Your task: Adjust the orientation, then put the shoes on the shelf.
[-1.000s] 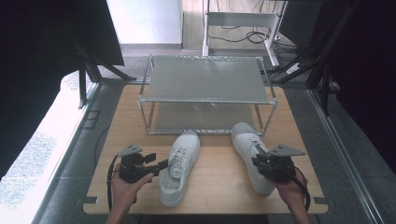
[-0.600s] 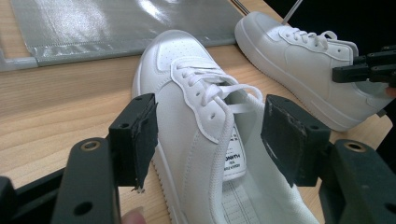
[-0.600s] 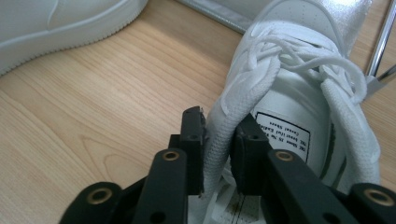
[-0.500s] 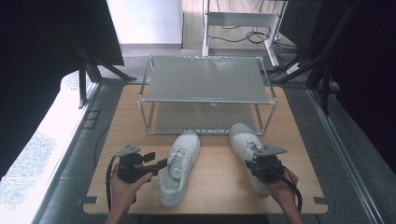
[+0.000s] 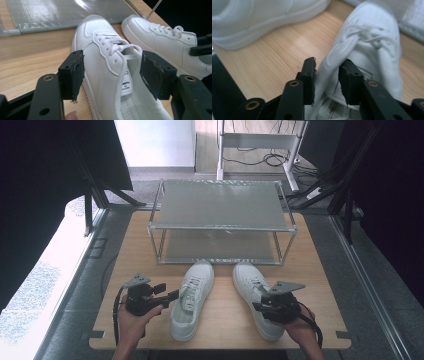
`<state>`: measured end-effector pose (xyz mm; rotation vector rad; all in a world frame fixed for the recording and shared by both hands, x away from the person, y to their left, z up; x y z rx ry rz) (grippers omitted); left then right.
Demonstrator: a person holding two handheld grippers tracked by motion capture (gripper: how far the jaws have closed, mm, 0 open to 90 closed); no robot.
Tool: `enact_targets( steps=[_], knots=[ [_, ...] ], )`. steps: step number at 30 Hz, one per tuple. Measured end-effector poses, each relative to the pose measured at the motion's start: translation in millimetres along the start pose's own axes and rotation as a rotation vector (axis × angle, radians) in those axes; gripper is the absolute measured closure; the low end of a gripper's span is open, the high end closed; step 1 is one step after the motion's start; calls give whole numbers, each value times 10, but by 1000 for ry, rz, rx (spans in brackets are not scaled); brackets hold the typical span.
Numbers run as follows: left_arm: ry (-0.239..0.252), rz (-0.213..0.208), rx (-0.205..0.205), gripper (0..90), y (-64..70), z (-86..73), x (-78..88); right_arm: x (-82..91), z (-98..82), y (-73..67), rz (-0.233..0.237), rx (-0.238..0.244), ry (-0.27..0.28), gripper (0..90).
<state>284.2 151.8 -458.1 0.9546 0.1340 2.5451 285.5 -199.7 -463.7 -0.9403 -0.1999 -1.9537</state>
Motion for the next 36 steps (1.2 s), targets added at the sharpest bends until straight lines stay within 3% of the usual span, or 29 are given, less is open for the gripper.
enact_targets(
  steps=[1, 4, 6, 7, 10, 13, 21, 29, 36],
  knots=[
    [7, 1, 3, 363, -1, 3, 6, 0, 0, 0, 0, 0, 0, 661],
    [38, -4, -14, 378, 18, 30, 45, 142, 58, 7, -3, 3, 77, 609],
    [51, -10, -24, 390, 38, 42, 63, 310, 120, 8, 18, 22, 177, 604],
    [53, -12, -25, 390, 42, 42, 66, 310, 120, 8, 18, 22, 177, 604],
    [42, -15, -27, 397, 41, 24, 54, 429, 137, 63, -32, 21, 236, 589],
    [31, -22, -37, 401, 43, 6, 38, 488, 127, 136, -83, 6, 261, 575],
    [0, 3, -61, 409, 52, -40, -37, 456, 33, 301, -138, -50, 242, 533],
    [-21, 37, -89, 416, 63, -82, -110, 429, 22, 320, -154, -44, 232, 526],
    [-55, 96, -157, 432, 131, -149, -240, 409, 2, 348, -171, -55, 218, 513]
  ],
)
Point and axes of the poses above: each handheld gripper's, and its own axes: x roughly backward along the jaws, z roughly out of its top, y roughly to its right, the point moved 5 cm from there along -x, roughly forward along the jaws, and after that the axes turned 14 degrees about z, right-handed, at the moved point
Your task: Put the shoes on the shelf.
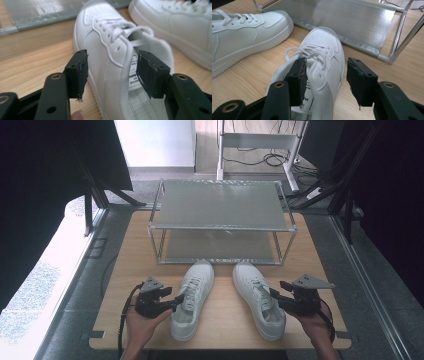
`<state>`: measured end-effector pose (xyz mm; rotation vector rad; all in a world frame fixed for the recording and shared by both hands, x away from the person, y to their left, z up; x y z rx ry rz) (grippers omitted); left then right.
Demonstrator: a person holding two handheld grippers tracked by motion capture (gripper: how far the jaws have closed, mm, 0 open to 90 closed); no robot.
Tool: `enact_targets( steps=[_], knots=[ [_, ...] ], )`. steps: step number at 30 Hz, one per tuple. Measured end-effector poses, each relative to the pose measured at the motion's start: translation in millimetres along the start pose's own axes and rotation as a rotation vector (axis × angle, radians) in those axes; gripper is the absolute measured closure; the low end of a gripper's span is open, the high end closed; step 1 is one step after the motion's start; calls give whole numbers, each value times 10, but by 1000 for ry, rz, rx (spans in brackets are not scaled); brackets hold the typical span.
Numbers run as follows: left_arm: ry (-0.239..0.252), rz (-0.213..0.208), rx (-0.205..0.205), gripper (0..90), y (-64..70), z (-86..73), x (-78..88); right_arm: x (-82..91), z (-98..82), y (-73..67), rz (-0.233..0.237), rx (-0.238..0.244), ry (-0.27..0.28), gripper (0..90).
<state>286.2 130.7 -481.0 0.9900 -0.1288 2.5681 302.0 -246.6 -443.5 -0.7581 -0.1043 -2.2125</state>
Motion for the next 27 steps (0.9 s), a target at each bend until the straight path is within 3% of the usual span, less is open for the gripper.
enact_targets(
  steps=[5, 12, 21, 27],
  knots=[
    [-22, 86, -42, 479, 21, -37, -87, 0, -1, 0, -3, 1, 0, 509],
    [-35, 112, -49, 504, 51, -15, -121, -35, -19, 0, -7, 3, -15, 502],
    [-92, 175, -107, 617, 150, 3, -284, -18, -26, 17, -27, 3, -38, 509],
    [-85, 177, -90, 696, 149, 15, -324, -89, -66, -29, -8, 28, -100, 534]
  ],
)
Point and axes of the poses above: each handheld gripper's, and its own axes: x roughly backward along the jaws, z roughly out of its top, y roughly to its right, the point moved 5 cm from there along -x, roughly forward along the jaws, and after that the axes turned 14 degrees about z, right-handed, at the moved point
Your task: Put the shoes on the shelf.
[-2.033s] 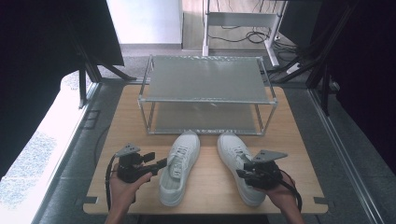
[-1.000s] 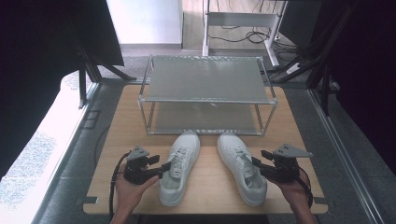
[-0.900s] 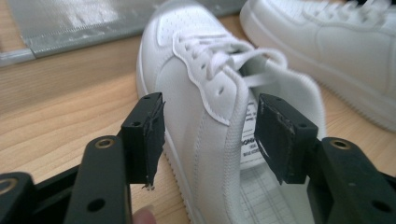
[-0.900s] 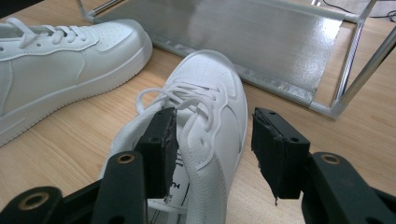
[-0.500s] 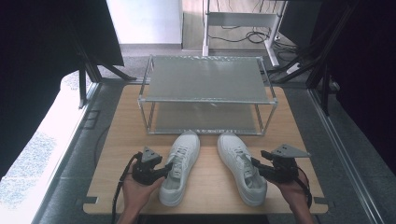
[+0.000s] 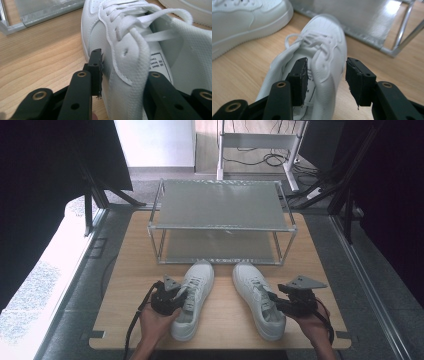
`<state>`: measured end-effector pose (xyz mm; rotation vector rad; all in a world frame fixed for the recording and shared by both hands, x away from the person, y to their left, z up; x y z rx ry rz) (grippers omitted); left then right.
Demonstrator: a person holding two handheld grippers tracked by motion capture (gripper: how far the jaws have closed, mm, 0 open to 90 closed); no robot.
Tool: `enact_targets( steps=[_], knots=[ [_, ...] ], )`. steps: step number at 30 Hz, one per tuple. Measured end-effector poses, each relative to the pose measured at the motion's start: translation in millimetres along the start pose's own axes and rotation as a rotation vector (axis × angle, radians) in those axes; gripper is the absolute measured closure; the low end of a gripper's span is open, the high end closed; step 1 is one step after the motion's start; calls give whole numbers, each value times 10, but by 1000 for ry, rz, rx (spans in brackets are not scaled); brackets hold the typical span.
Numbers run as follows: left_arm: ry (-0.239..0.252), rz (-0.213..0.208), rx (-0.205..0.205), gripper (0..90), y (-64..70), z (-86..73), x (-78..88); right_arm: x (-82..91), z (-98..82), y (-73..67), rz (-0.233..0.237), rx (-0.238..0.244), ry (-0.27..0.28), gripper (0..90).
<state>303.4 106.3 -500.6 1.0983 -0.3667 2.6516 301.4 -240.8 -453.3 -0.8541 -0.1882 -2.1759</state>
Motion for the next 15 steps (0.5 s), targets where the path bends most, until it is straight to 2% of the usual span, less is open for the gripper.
enact_targets(
  steps=[3, 5, 6, 8, 9, 10, 11, 13, 15],
  knots=[
    [2, -12, 19, 710, -11, -3, -12, -92, -41, -12, -14, 12, -60, 540],
    [2, -14, 21, 728, -16, -6, -15, -171, -74, 25, -94, 39, -111, 555],
    [1, -14, 23, 735, -17, -7, -15, -194, -80, 41, -113, 45, -123, 560],
    [2, -17, 27, 741, -24, -8, -18, -241, -84, 58, -109, 40, -135, 567],
    [2, -21, 33, 744, -28, -9, -20, -264, -84, 67, -123, 42, -146, 575],
    [2, -21, 36, 747, -31, -10, -21, -299, -91, 86, -164, 57, -179, 584],
    [2, -23, 39, 750, -36, -11, -23, -325, -97, 97, -181, 60, -199, 592],
    [2, -24, 46, 752, -38, -13, -28, -410, -127, 143, -188, 46, -229, 632],
    [1, -22, 45, 752, -35, -12, -28, -455, -144, 185, -155, 6, -233, 666]
  ],
)
Point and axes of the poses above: each handheld gripper's, and its own axes: x roughly backward along the jaws, z roughly out of its top, y roughly to its right, the point moved 5 cm from there along -x, roughly forward along the jaws, and after that the axes turned 14 degrees about z, right-handed, at the moved point
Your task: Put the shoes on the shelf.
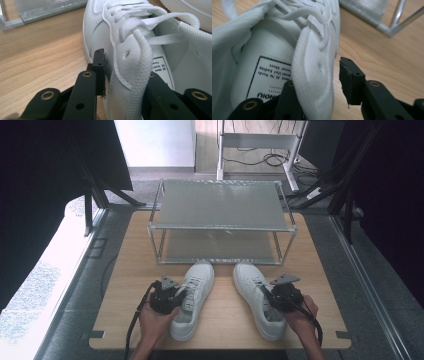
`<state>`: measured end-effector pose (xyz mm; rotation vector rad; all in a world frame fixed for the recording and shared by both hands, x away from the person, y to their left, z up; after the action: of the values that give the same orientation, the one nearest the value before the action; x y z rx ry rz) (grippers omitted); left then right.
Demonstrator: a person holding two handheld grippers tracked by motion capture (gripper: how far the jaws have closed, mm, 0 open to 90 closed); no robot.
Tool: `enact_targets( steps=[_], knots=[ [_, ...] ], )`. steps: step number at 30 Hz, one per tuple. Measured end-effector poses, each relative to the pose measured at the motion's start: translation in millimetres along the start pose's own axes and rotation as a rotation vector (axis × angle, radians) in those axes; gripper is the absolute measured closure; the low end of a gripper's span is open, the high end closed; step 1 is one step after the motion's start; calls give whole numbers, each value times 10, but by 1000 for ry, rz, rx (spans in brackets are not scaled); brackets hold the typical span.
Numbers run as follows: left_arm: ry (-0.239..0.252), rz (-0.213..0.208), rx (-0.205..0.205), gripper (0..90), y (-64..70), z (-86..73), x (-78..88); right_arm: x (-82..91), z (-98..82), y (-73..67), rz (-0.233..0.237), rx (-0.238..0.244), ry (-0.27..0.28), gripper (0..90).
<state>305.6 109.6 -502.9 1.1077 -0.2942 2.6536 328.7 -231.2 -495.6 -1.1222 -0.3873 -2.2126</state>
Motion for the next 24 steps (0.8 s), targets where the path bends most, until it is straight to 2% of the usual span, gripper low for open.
enact_targets(
  steps=[2, 4, 9, 14, 19, 24],
  knots=[
    [0, 3, 1, 757, 4, 0, -1, -9, 4, 9, 35, -16, 2, 711],
    [1, 6, -1, 762, 6, 0, -3, -19, 6, 6, 32, -16, -3, 728],
    [6, 4, 9, 772, -2, -7, -2, -63, 19, 20, 20, -27, -64, 771],
    [14, 11, 14, 778, 1, -13, -1, -79, 29, 51, 25, -44, -100, 825],
    [32, 4, 38, 791, -8, -21, 7, -63, 8, 87, 34, -75, -49, 861],
    [52, -13, 73, 804, -52, -22, 10, -39, -14, 129, 86, -112, -19, 859]
  ],
)
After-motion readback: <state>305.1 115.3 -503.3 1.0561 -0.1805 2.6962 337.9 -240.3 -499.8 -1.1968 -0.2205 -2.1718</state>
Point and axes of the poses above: each handheld gripper's, and its own axes: x roughly backward along the jaws, z roughly out of its top, y roughly to its right, the point moved 5 cm from there along -x, roughly forward along the jaws, and after that the axes turned 14 degrees about z, right-handed, at the moved point
